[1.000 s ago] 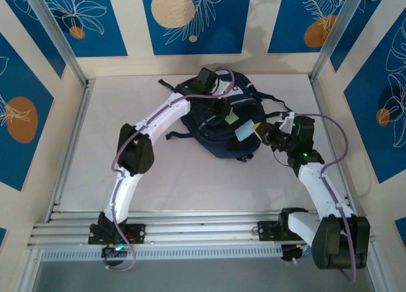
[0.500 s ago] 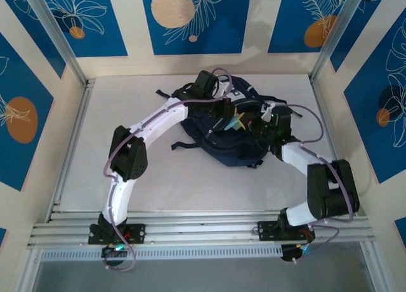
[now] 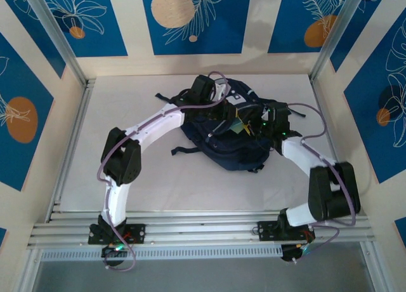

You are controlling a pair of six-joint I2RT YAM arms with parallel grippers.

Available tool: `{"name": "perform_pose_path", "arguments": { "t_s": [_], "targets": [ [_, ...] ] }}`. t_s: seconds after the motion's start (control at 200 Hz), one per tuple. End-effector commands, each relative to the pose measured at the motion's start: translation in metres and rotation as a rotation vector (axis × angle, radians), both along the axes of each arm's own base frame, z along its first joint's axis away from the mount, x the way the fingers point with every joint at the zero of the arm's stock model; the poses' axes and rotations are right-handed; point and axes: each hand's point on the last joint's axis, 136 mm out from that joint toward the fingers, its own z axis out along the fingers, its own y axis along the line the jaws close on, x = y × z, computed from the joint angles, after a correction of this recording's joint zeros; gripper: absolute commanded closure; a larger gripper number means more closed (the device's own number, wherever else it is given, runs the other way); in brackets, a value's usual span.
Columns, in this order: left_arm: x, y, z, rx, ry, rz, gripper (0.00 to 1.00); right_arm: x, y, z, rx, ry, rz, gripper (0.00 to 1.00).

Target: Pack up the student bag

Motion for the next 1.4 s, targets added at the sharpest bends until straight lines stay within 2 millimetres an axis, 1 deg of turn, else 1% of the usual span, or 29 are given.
{"name": "perform_pose_path", "arguments": {
  "t_s": [0.0,0.025,0.05,0.11,0.185,0.24,0.295,0.385,0.46,0.535,0.645,0.8,0.865,1.015,1.11,1.15,1.22,1.235,1.255,1.335,1.395],
  "targets": [
    [0.000,0.009,0.060,-0.126,-0.121,0.014,0.51,-0.040,-0.021,0.000,-0.175,0.078,-0.010,0.40],
    [0.002,0.015,0.060,-0.127,-0.121,0.026,0.45,-0.048,-0.025,0.002,-0.197,0.084,-0.014,0.39],
    [0.003,0.020,0.060,-0.130,-0.125,0.038,0.42,-0.056,-0.028,0.003,-0.219,0.089,-0.014,0.39],
    [0.007,0.037,0.053,-0.125,-0.127,0.076,0.39,-0.074,-0.034,0.007,-0.256,0.091,-0.016,0.37],
    [0.013,0.062,0.039,-0.104,-0.113,0.138,0.36,-0.090,-0.038,0.010,-0.274,0.086,-0.020,0.36],
    [0.015,0.081,0.024,-0.080,-0.095,0.177,0.36,-0.096,-0.040,0.013,-0.282,0.069,-0.028,0.34],
    [0.014,0.097,0.007,-0.052,-0.081,0.200,0.36,-0.098,-0.042,0.011,-0.286,0.061,-0.036,0.33],
    [0.001,0.111,-0.020,0.003,-0.096,0.169,0.36,-0.095,-0.040,0.005,-0.278,0.044,-0.025,0.32],
    [-0.012,0.114,-0.039,0.032,-0.111,0.111,0.36,-0.090,-0.036,-0.006,-0.273,0.050,-0.009,0.29],
    [-0.024,0.114,-0.054,0.037,-0.108,0.059,0.36,-0.085,-0.033,-0.019,-0.260,0.067,0.005,0.26],
    [-0.034,0.114,-0.078,0.052,-0.100,0.017,0.36,-0.076,-0.029,-0.034,-0.255,0.057,0.015,0.26],
    [-0.046,0.109,-0.106,0.102,-0.075,-0.052,0.38,-0.072,-0.027,-0.048,-0.245,0.061,0.014,0.26],
    [-0.053,0.105,-0.115,0.128,-0.076,-0.095,0.39,-0.071,-0.026,-0.049,-0.236,0.061,0.016,0.26],
    [-0.064,0.094,-0.130,0.152,-0.065,-0.183,0.45,-0.072,-0.024,-0.053,-0.221,0.066,0.014,0.27],
    [-0.067,0.092,-0.140,0.174,-0.052,-0.212,0.49,-0.072,-0.023,-0.056,-0.211,0.070,0.013,0.29],
    [-0.067,0.091,-0.143,0.178,-0.045,-0.216,0.53,-0.071,-0.022,-0.057,-0.209,0.073,0.016,0.30],
    [-0.069,0.090,-0.141,0.171,-0.048,-0.222,0.64,-0.071,-0.021,-0.059,-0.207,0.078,0.023,0.35],
    [-0.068,0.090,-0.140,0.172,-0.049,-0.220,0.68,-0.070,-0.020,-0.058,-0.207,0.076,0.025,0.35],
    [-0.069,0.090,-0.139,0.173,-0.051,-0.222,0.71,-0.070,-0.020,-0.058,-0.206,0.076,0.027,0.37],
    [-0.067,0.092,-0.135,0.183,-0.073,-0.208,0.73,-0.068,-0.020,-0.058,-0.207,0.072,0.030,0.39],
    [-0.066,0.094,-0.132,0.192,-0.089,-0.201,0.78,-0.067,-0.020,-0.057,-0.210,0.069,0.031,0.40]
  ]
}}
